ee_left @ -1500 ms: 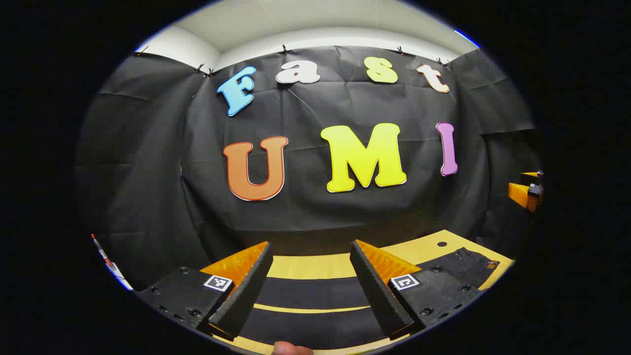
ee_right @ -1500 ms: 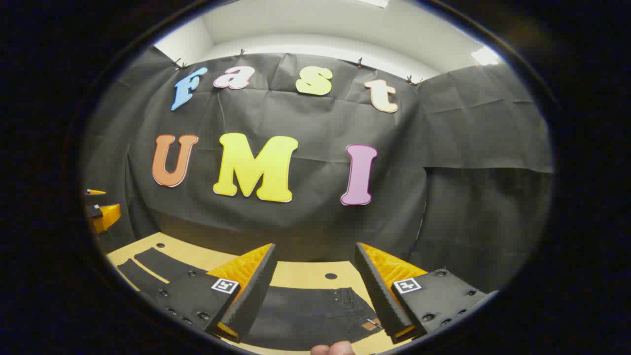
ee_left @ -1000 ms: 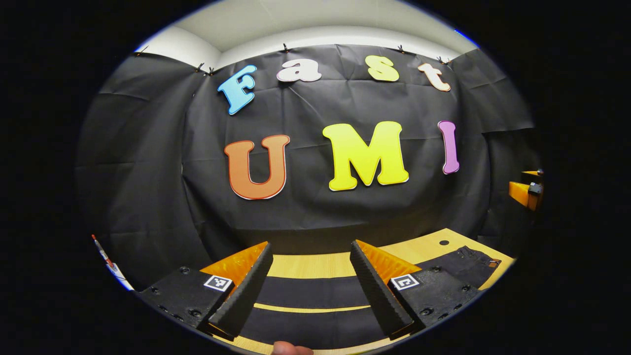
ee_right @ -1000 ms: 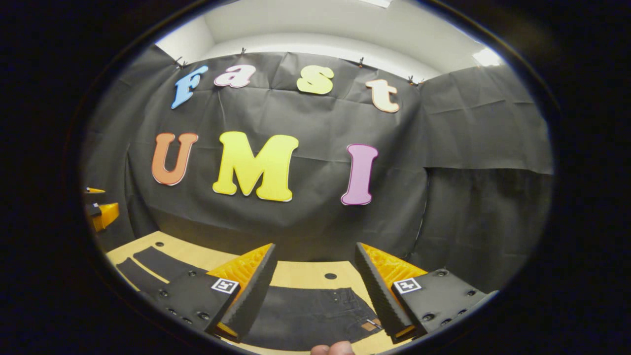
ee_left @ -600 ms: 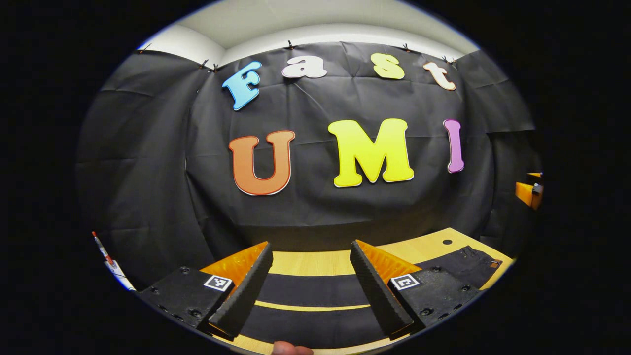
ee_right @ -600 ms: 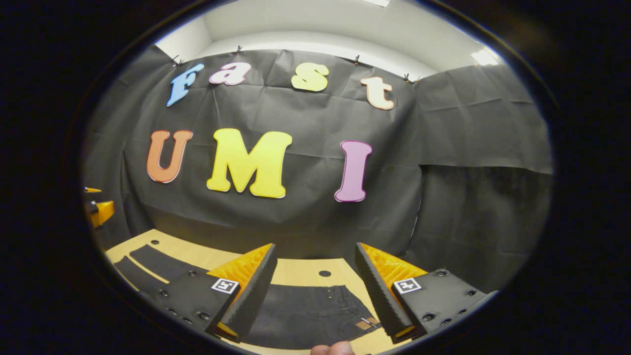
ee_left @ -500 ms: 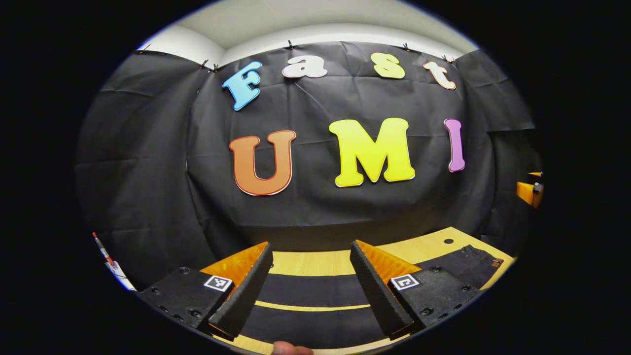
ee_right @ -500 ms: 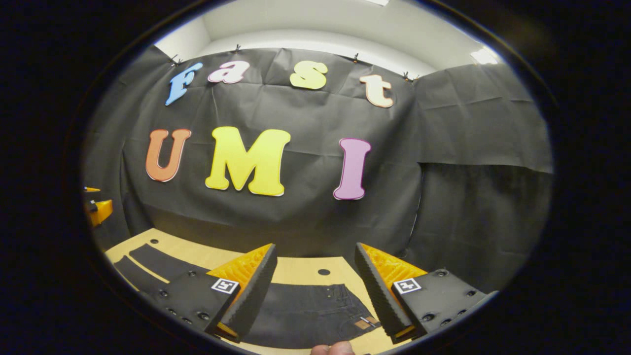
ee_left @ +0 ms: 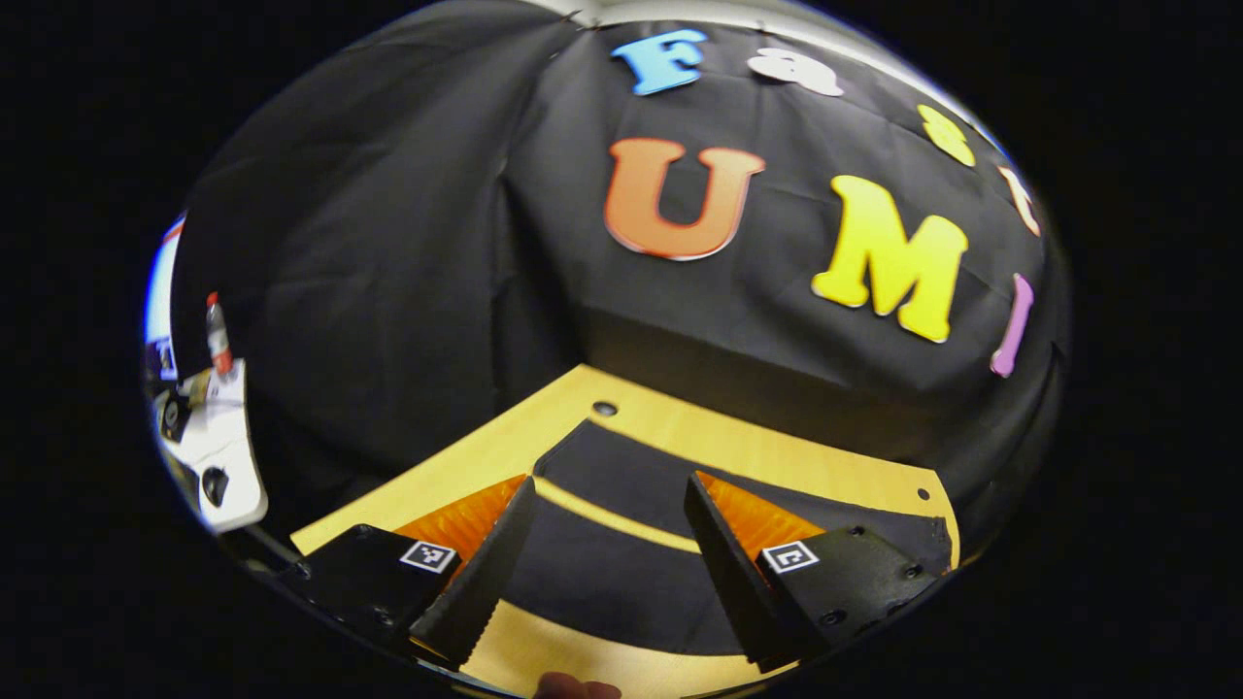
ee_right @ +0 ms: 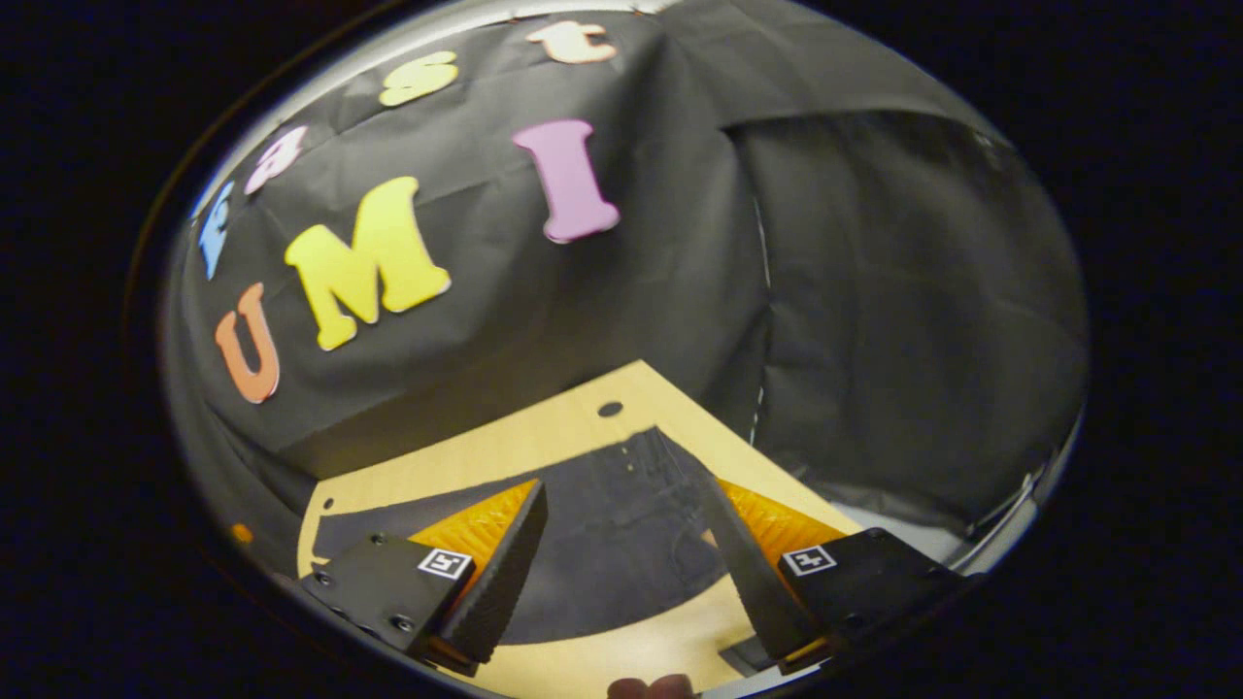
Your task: Grasp the waist and the cuffs of the jeans and fold them to make the two legs overlap; first hold the waist and fold one-third of the jeans toward the cuffs, then hold the cuffs and fold the remaining one-third in the same direction to finish folding.
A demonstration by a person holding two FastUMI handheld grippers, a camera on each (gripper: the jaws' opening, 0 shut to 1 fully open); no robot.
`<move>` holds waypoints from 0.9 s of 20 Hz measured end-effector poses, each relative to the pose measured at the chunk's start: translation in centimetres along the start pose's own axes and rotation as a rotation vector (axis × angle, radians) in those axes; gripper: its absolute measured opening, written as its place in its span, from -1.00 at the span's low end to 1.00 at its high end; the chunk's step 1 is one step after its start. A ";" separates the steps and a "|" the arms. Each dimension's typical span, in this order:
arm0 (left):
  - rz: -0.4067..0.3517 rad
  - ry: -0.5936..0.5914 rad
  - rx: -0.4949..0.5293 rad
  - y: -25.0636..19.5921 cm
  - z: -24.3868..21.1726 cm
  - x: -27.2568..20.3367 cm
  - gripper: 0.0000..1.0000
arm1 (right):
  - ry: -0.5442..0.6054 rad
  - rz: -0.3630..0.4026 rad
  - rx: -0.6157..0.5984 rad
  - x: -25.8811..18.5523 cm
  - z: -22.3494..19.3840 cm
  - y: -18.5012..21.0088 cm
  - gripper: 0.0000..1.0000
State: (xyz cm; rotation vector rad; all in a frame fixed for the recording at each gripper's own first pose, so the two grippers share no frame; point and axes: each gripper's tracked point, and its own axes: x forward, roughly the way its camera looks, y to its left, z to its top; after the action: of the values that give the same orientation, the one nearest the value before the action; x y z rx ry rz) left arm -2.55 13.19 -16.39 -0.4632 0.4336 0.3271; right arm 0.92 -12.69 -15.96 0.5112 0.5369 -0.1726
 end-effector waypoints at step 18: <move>0.214 0.398 -0.835 8.7 -11.7 4.4 0.98 | 0.441 -0.133 0.688 6.2 -12.0 -5.3 0.96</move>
State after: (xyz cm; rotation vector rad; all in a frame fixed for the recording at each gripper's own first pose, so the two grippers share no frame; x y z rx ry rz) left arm -6.00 15.66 -31.06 -1.3152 0.7331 0.6290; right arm -0.66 -11.36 -30.29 1.1999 0.9493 -0.3807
